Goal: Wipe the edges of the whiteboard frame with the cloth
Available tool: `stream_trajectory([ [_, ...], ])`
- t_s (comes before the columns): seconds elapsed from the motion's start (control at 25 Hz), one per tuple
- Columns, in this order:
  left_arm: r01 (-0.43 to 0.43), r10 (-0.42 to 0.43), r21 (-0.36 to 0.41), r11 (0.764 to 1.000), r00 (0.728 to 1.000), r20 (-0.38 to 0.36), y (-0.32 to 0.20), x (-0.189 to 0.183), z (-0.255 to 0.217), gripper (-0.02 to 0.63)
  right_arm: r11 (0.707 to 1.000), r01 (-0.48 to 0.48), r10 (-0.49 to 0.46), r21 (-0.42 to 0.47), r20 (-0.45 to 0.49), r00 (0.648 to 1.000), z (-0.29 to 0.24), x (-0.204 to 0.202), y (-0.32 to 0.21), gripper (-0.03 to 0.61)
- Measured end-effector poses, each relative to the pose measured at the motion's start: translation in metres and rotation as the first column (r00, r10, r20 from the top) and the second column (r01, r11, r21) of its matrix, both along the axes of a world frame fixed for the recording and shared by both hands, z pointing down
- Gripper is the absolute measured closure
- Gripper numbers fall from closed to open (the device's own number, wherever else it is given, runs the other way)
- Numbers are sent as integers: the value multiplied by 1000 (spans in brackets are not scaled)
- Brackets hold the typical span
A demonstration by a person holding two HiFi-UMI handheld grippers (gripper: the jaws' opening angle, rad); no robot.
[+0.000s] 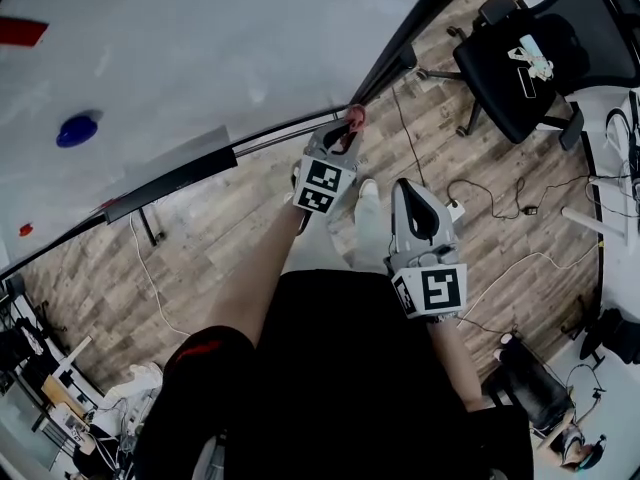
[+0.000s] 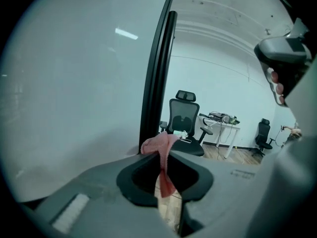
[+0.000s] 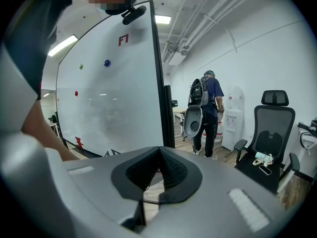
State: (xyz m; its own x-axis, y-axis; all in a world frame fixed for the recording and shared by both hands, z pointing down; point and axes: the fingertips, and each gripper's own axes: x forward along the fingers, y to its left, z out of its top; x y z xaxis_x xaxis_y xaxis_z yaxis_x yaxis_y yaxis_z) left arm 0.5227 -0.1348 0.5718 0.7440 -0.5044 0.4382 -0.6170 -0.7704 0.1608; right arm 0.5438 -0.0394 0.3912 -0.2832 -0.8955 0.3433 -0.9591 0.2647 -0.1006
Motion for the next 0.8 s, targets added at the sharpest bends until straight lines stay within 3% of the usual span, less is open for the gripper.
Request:
stream_trajectory([
  [0.8,86,-85,-23,996,996,39,-10,-22,7,571,1000,20,-20,-16,-2,1000,6,-14,5,577],
])
